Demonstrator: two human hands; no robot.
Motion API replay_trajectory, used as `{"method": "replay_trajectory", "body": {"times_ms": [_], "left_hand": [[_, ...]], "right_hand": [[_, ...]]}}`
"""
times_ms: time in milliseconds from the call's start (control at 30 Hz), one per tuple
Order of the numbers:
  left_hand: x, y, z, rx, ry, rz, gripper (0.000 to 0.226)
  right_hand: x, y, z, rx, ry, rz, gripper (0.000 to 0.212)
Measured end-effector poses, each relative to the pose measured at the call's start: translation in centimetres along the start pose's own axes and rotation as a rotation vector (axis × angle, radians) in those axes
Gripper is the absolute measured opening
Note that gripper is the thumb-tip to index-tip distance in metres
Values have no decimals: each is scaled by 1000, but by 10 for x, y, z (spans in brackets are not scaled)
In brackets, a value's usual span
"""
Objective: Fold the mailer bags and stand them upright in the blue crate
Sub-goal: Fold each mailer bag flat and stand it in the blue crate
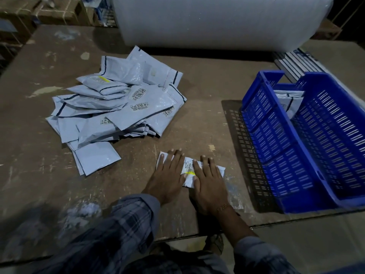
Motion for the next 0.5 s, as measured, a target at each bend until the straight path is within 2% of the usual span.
{"method": "replay_trajectory", "body": {"times_ms": [100,133,233,300,367,500], "left_hand": [[11,-1,-2,2,-4,41,68],[20,0,-3,9,-12,-25,66],[57,-8,-12,-2,-142,-404,74],[68,-15,-15,-35,-309,-536,83],[71,-21,-22,-83,-384,-545,77],[60,-27,-36,-171,-391,-497,56]], "right_hand": [[1,1,-2,15,-23,27,62],[1,-1,-2,21,-43,56,62],[-2,-9,-16,-5,-140,236,63],[-2,-14,-33,-30,-162,382,59],[3,-16,-38,8,-72,475,48],[15,-11,-44,-32,139,492,32]]}}
Point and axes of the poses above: each hand's wrist, its own y-axis towards the middle knuckle, its own z-axis out of the palm, x = y × z, the point moved 10 cm from there along y, towards the middle knuckle, and after that the axes turned 8 degrees about -x, right-handed, at the moved point
